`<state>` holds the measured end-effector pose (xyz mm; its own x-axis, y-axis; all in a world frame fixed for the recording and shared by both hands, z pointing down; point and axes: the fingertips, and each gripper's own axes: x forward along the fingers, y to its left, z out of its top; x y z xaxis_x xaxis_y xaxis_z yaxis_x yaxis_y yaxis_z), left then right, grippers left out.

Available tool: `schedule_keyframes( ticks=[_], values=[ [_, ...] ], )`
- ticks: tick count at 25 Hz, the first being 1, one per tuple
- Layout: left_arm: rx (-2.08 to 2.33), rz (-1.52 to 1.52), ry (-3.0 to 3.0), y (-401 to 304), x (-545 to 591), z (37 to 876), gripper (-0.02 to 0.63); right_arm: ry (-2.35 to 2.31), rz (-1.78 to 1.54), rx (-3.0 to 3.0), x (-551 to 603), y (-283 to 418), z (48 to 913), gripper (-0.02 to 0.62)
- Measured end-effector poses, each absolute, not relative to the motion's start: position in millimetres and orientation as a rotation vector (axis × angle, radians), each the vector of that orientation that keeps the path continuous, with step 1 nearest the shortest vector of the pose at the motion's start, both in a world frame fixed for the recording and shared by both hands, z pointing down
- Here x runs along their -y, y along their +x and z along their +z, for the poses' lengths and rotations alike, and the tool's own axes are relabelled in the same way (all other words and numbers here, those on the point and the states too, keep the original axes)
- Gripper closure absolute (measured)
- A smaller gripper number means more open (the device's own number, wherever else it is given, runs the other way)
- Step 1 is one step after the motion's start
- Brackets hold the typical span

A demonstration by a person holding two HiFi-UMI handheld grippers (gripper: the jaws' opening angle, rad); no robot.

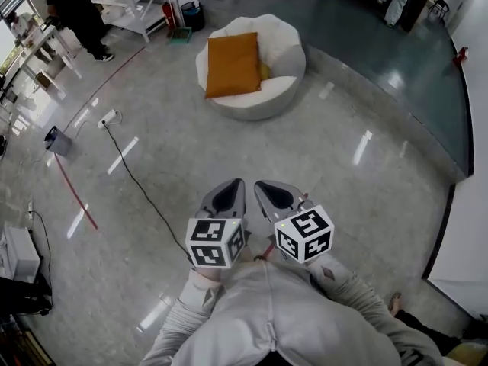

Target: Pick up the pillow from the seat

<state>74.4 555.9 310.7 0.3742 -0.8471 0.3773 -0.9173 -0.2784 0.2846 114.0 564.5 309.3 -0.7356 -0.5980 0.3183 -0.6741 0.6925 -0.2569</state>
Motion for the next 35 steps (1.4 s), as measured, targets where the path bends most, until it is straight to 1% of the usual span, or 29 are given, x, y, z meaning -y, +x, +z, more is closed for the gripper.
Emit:
schedule_keyframes(
  ticks=[8, 23, 35],
  values=[
    [1.496, 0.205, 2.224, 42.1, -474.4, 308.4, 0.601, 1.073, 0.533, 2.677, -485.5, 83.2, 310.3, 0.595],
    [1.438, 0.264, 2.222, -41.8, -327.8, 318.8, 0.601, 1.162, 0.555, 2.643, -333.6, 8.9, 308.8, 0.595],
    [1.387, 0.277, 2.242, -71.4, -246.9, 323.2, 0.601, 1.206, 0.589, 2.615, -256.5, -22.6, 313.9, 0.595]
  ],
)
